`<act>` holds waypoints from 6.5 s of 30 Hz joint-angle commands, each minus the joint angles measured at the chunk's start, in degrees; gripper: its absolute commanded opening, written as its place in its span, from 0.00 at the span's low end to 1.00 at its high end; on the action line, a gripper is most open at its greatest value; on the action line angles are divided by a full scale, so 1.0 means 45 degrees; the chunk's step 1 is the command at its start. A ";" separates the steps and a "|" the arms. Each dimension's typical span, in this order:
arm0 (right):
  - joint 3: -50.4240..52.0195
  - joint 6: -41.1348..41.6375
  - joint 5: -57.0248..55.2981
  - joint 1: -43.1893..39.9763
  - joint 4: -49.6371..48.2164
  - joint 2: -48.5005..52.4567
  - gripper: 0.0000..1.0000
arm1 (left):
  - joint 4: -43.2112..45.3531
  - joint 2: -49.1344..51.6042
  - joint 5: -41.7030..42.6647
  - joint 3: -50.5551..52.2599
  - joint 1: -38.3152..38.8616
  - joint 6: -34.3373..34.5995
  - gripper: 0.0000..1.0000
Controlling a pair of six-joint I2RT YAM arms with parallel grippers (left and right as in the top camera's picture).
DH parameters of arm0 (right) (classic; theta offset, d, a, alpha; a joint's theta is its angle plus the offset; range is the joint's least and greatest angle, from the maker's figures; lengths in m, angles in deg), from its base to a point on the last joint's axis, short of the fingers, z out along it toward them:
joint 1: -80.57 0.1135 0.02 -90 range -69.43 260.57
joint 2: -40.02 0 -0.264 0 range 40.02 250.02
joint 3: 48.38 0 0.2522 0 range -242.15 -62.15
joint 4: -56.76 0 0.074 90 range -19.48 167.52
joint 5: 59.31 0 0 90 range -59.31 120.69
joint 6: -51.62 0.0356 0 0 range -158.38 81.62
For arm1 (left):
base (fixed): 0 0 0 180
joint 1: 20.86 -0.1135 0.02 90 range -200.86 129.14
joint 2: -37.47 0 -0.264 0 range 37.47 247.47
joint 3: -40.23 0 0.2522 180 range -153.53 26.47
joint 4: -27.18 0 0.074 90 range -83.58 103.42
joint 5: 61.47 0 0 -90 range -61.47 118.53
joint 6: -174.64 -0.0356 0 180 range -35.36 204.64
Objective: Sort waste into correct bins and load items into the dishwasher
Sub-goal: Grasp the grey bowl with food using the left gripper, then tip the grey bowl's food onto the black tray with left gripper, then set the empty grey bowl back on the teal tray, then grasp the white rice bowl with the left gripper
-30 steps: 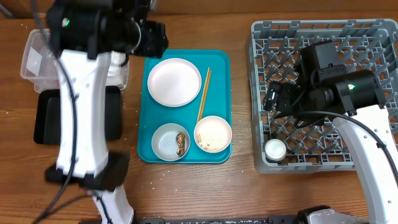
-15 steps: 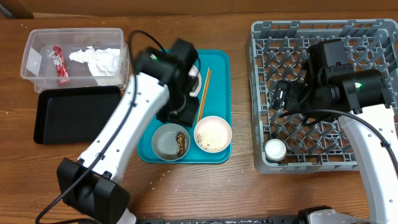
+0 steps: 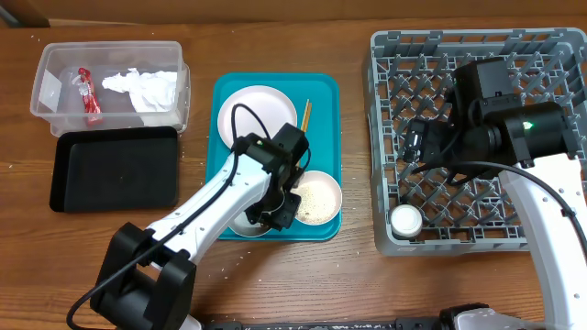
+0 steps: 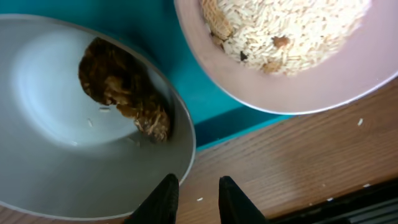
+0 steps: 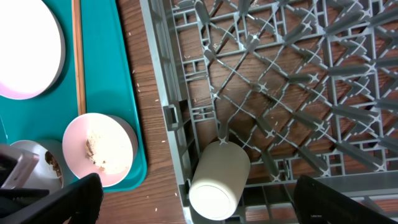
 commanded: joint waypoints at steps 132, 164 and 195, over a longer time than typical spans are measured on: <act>-0.1851 -0.0189 0.0029 -0.3288 0.0350 -0.1214 1.00 | -0.0097 0.2229 -0.1093 -0.4303 0.2982 -0.5469 0.51; -0.1851 -0.0423 0.0029 -0.3283 0.0529 -0.1205 1.00 | 0.3706 0.2234 -0.0665 -0.0617 0.3415 -0.4177 0.04; -0.1846 -0.0714 0.0024 -0.3288 0.0665 -0.1205 1.00 | -0.2429 0.1909 0.2778 -0.7028 -0.4435 -0.2963 0.04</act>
